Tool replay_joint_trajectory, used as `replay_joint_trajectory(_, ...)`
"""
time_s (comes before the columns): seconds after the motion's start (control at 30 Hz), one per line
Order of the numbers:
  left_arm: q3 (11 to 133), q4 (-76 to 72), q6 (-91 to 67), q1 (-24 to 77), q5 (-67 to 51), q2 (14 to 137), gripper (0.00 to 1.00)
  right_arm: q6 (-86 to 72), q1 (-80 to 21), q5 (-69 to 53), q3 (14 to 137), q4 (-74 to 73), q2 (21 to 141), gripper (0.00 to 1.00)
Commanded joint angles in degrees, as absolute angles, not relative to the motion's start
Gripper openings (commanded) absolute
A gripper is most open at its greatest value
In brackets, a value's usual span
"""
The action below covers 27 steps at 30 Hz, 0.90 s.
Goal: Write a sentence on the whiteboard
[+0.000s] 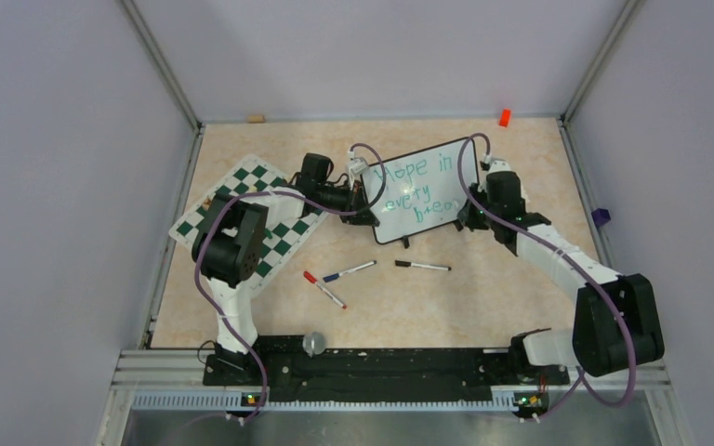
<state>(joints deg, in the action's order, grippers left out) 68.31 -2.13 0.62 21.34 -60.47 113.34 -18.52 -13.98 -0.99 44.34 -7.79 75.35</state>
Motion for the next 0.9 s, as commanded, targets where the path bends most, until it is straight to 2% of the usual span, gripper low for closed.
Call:
replay_joint_trajectory(0.0,68.3,1.2,3.6,22.5,-60.0,113.1,0.0,-18.0,-13.3,-1.6,46.8,-5.7,76.4,0.0)
replay_joint_trajectory(0.4,68.5,-0.2,3.5,22.5,-60.0,113.2,0.0,-18.0,-13.3,-0.3,47.7,-5.1,78.5,0.0)
replay_joint_trajectory(0.63,68.4,-0.3,3.6,22.6,-60.0,113.1,0.0,-18.7,-13.4,5.1,48.3,-6.7,78.7,0.0)
replay_joint_trajectory(0.87,68.4,-0.2,3.6,22.6,-60.0,113.1,0.0,-18.5,-13.3,3.4,48.1,-7.4,76.4,0.0)
